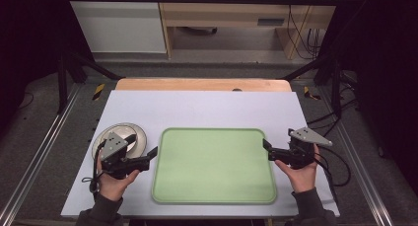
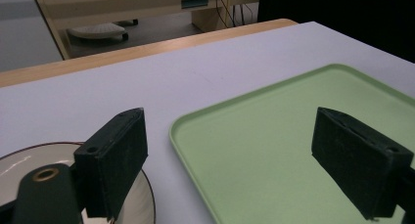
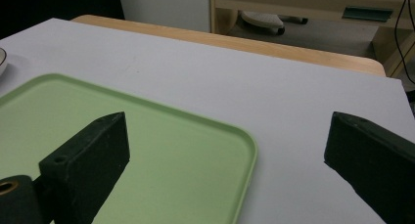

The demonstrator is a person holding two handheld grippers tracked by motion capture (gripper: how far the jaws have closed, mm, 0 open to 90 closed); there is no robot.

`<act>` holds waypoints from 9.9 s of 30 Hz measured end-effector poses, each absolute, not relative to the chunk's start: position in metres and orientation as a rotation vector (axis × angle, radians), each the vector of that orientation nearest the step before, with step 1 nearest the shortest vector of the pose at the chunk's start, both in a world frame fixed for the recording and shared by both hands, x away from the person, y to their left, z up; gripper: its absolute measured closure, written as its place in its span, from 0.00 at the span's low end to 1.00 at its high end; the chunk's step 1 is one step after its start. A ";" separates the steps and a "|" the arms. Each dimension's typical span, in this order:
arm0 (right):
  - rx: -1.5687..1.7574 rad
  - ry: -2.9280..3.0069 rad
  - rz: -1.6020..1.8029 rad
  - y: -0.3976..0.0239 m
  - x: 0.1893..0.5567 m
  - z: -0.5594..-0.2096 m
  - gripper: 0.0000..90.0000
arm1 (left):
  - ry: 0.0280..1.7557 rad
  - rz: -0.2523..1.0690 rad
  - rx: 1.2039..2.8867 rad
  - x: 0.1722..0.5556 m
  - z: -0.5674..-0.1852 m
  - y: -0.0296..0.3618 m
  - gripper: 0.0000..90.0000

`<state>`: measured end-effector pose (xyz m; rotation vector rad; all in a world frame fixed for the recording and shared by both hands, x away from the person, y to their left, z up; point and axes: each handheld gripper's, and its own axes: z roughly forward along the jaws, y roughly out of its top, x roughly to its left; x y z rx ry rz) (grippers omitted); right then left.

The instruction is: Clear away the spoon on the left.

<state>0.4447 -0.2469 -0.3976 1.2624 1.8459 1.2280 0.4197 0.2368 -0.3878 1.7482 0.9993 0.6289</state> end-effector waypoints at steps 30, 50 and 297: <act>1.272 1.857 1.220 -0.243 0.443 -0.397 0.04 | 0.975 0.650 1.766 0.411 -0.369 0.264 0.14; 1.266 1.883 1.219 -0.240 0.443 -0.396 0.04 | 1.018 0.697 1.748 0.400 -0.362 0.302 0.13; 1.266 1.969 1.136 -0.234 0.448 -0.402 0.04 | 0.845 0.808 1.936 0.389 -0.388 0.230 0.99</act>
